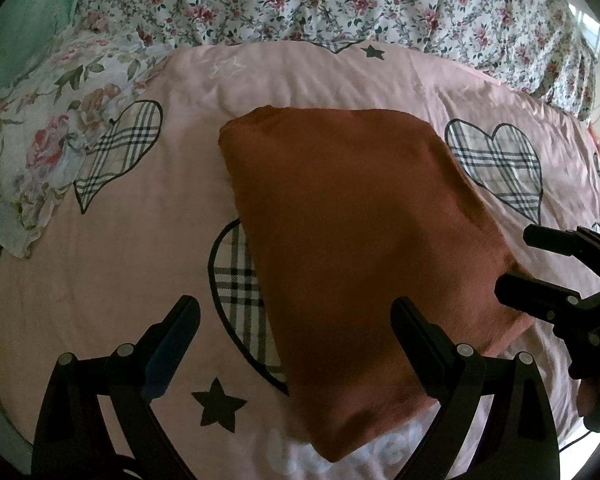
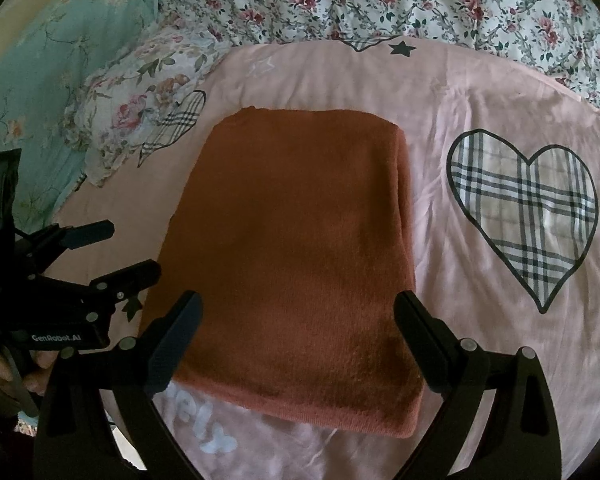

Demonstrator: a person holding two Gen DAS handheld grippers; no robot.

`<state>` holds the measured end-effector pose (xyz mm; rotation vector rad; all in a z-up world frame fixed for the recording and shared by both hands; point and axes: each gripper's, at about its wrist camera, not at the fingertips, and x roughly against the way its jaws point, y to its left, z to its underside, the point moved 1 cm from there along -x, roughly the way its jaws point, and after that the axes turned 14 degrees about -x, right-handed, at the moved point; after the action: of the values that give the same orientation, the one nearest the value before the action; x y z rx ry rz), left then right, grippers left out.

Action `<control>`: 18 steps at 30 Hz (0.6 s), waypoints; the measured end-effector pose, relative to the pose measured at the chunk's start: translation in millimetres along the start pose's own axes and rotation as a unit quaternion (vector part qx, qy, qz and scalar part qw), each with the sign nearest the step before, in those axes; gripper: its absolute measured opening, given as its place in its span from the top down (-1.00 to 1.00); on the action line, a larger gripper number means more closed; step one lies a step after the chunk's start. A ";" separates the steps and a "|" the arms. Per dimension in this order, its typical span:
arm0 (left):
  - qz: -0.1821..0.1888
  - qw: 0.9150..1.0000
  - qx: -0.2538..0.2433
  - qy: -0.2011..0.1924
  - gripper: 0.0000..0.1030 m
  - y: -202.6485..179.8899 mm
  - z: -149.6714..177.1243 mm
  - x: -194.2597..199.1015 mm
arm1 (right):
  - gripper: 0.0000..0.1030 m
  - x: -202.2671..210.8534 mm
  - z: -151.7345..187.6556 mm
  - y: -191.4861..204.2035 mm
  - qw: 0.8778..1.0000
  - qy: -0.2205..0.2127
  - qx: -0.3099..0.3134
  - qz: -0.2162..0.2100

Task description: Fold small clothes

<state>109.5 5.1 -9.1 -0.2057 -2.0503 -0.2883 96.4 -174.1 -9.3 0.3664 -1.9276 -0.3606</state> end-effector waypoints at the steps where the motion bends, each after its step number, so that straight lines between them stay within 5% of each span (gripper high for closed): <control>1: 0.001 1.000 0.000 0.000 -0.87 0.1 -0.4 0.0 | -0.87 -0.2 -0.9 -1.2 1.000 0.000 0.000 0.000; 18: 0.000 1.000 0.001 -0.001 -0.87 1.1 -2.7 -0.8 | -0.87 0.4 -8.8 -3.6 1.000 0.000 0.000 -0.006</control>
<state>112.4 5.4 -8.5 -0.2059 -2.0520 -0.2868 104.7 -178.2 -7.3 0.3788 -1.9264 -0.3677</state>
